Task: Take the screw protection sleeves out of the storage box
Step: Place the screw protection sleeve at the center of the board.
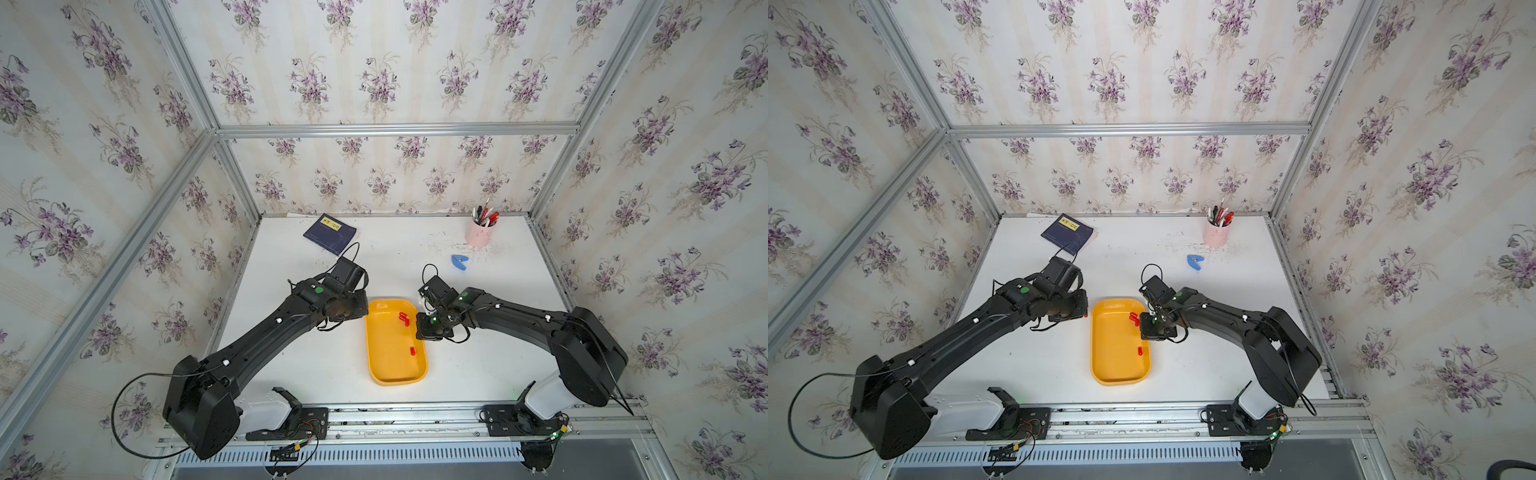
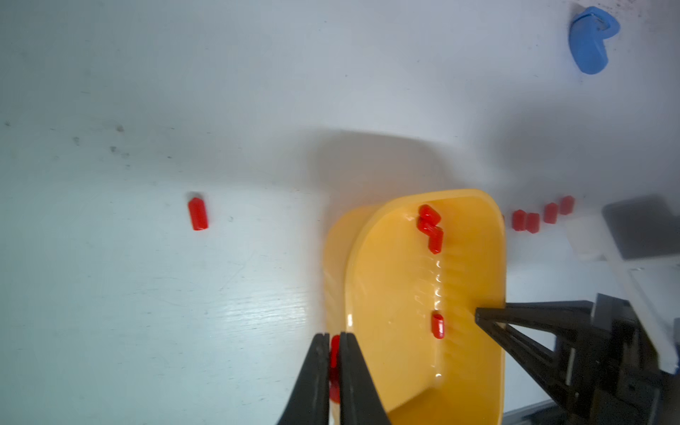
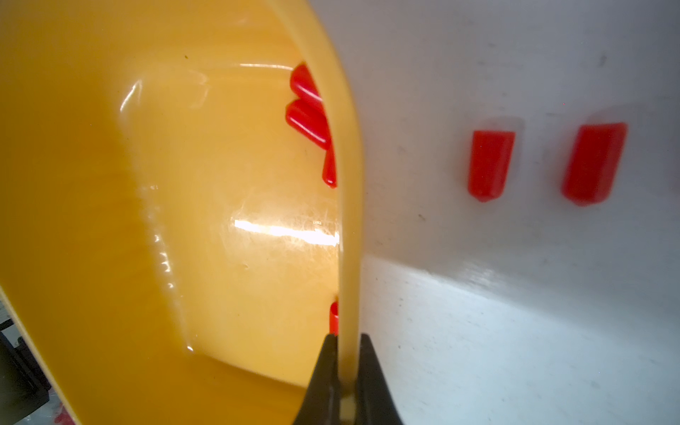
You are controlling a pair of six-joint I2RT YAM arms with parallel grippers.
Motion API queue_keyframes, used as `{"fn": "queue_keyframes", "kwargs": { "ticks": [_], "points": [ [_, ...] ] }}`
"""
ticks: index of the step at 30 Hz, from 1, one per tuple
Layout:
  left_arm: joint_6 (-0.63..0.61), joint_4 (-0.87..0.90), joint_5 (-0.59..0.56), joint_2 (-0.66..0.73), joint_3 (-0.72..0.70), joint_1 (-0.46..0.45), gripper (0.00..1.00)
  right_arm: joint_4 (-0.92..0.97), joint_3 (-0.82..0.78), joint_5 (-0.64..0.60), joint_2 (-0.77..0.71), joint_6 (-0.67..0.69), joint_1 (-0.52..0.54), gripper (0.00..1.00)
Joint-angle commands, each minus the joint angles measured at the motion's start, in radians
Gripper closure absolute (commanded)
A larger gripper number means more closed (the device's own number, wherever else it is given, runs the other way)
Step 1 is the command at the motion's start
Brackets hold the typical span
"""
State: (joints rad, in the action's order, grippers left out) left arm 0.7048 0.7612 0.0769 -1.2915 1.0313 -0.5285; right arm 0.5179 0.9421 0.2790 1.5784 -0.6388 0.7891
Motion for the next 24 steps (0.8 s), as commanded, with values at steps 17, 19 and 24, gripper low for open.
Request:
{"fn": "queue_keyframes", "kwargs": {
  "ticks": [17,19,24],
  "points": [
    [-0.282,-0.096,-0.097,-0.369,0.029,0.098,0.89,0.035,0.009,-0.004,0.006,0.019,0.001,1.00],
    [-0.286,-0.097,-0.104,-0.394,0.044,0.099,0.89,0.034,0.010,-0.005,0.006,0.021,0.001,1.00],
    [-0.285,-0.106,-0.133,-0.444,0.058,0.101,0.89,0.032,0.012,0.001,0.010,0.024,0.001,1.00]
  ]
}}
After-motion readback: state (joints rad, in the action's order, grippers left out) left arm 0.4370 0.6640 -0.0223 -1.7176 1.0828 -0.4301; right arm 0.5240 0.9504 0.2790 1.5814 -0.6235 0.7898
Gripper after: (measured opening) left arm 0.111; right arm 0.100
